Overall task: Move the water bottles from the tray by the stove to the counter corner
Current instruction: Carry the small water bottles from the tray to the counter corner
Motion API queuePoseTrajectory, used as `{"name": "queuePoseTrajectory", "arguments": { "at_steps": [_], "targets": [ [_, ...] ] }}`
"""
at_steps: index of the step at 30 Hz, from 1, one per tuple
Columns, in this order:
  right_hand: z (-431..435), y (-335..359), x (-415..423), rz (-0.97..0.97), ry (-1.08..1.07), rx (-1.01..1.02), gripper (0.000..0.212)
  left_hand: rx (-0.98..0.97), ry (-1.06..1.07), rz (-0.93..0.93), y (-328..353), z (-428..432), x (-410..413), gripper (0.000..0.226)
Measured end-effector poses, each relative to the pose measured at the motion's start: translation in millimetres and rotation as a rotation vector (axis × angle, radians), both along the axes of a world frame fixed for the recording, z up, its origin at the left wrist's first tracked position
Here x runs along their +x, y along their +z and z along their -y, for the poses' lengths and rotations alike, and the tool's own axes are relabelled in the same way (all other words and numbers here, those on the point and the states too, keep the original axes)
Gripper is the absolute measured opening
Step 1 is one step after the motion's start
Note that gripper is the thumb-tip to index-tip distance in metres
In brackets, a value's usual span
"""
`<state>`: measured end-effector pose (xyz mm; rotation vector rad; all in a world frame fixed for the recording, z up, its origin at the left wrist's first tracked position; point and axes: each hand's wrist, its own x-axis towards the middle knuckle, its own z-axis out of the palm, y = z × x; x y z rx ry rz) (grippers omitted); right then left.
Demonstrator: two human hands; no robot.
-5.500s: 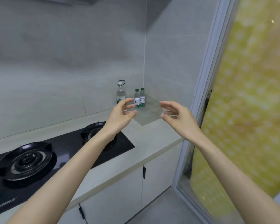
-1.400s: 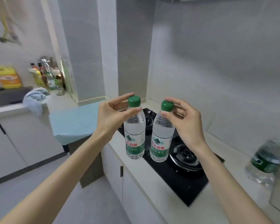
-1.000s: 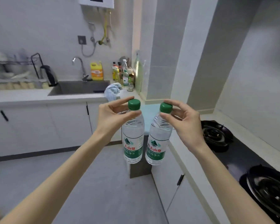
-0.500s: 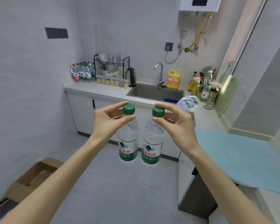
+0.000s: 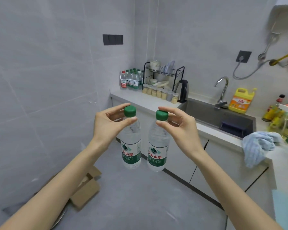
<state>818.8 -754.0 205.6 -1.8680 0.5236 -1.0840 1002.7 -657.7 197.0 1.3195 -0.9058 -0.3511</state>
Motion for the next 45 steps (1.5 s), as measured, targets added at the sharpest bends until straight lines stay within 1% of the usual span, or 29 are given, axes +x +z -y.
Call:
{"name": "queuePoseTrajectory", "arguments": {
  "at_steps": [5,10,16,25,31,45],
  "targets": [
    [62,-7,57,-0.012,0.018,0.01,0.037,0.009,0.043,-0.031,-7,48,54,0.046],
    [123,-21,120,-0.026,0.018,0.033,0.037,0.024,0.035,-0.054,-24,103,115,0.045],
    [203,-30,210,-0.05,0.022,0.04,0.038,0.04,0.023,-0.085,-35,182,206,0.047],
    [320,-32,329,-0.035,0.016,0.044,0.038,0.071,-0.003,-0.043,-30,310,332,0.05],
    [405,-40,396,-0.043,0.028,0.059,0.038,0.087,0.025,-0.068,-38,393,394,0.053],
    [625,-71,540,-0.092,0.12,0.091,0.04,0.147,0.058,-0.073,-64,599,527,0.049]
  ]
}}
